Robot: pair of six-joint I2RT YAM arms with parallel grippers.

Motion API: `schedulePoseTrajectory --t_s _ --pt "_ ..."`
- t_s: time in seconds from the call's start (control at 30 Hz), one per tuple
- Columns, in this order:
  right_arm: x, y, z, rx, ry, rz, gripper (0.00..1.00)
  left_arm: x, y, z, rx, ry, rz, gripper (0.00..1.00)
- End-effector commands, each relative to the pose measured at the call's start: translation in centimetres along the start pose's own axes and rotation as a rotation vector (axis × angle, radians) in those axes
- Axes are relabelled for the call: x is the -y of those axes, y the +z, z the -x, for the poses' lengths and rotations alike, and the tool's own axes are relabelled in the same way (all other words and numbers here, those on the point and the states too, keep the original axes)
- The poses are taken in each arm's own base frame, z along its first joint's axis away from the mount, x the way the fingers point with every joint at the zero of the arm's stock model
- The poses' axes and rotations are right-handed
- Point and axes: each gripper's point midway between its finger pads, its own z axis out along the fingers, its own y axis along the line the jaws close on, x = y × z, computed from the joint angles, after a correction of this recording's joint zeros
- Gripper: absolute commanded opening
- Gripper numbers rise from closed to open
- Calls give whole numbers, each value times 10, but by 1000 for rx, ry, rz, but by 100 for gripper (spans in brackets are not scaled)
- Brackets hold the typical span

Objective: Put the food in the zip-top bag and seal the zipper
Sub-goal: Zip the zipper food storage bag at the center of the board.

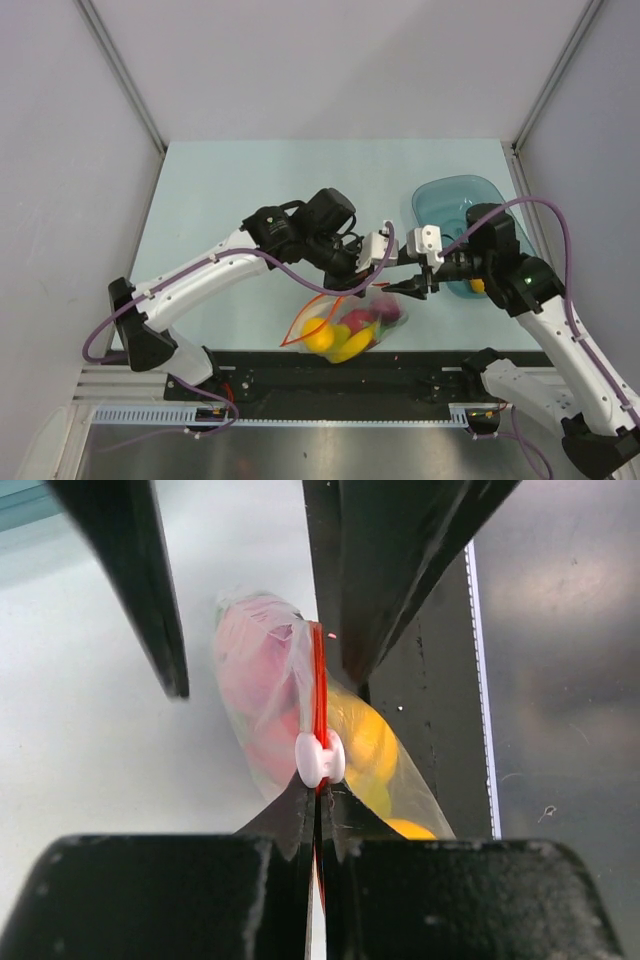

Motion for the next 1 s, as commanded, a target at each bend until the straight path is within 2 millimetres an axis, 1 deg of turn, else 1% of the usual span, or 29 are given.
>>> schedulePoseTrajectory --t_s 0.0,0.13,0.2,0.23,0.27,0.3,0.33,0.37,0.4,0.43,0.47,0.5,0.53,0.57,0.63,0.67,0.73,0.77,0.83,0.97 --pt "5 10 2 -10 -50 -2 50 7 -6 20 59 59 -41 0" --pt "1 17 -6 -40 -48 8 45 7 -3 20 69 51 -47 0" --pt "-1 20 -12 -60 -50 12 36 8 -2 20 72 52 -52 0" --pt "-1 20 -13 -64 -56 13 29 8 -2 20 73 53 -52 0" --pt "-3 20 -15 -72 -60 19 12 7 -1 18 71 45 -50 0" --pt "-3 20 -18 -83 -55 15 0 5 -2 19 82 45 -38 3" --pt "-2 20 -19 -87 -51 9 0 6 -5 20 96 31 -34 5" --pt "-1 19 -20 -91 -43 4 0 1 -5 19 116 22 -18 7" --pt "-1 18 -20 -96 -42 -4 0 -1 -7 19 135 14 -6 14" --pt "-1 18 -19 -94 -39 -9 0 0 -16 23 170 11 14 20" --pt "-1 17 -19 -94 -34 -12 0 -5 -13 20 189 8 32 24" --pt "-2 16 -17 -88 -26 -18 0 -7 -15 20 204 12 51 34" --pt "-2 16 -16 -81 -26 -23 0 -11 -18 20 217 13 93 41" --pt "-2 16 -14 -74 -22 -21 0 -12 -23 24 265 39 124 53" --pt "-3 16 -14 -73 -3 -19 0 -17 -32 32 320 48 195 62" --pt "-4 17 -13 -68 -1 -13 0 -18 -38 41 371 80 226 63" --pt "-5 17 -12 -68 20 -10 0 -23 -44 46 396 99 288 64" --pt "-5 17 -9 -63 20 -4 0 -20 -45 51 417 123 298 64" --pt "-6 18 -10 -65 34 2 0 -22 -45 53 425 152 333 64" --pt "-6 18 -9 -69 46 12 0 -16 -37 55 412 209 337 62"
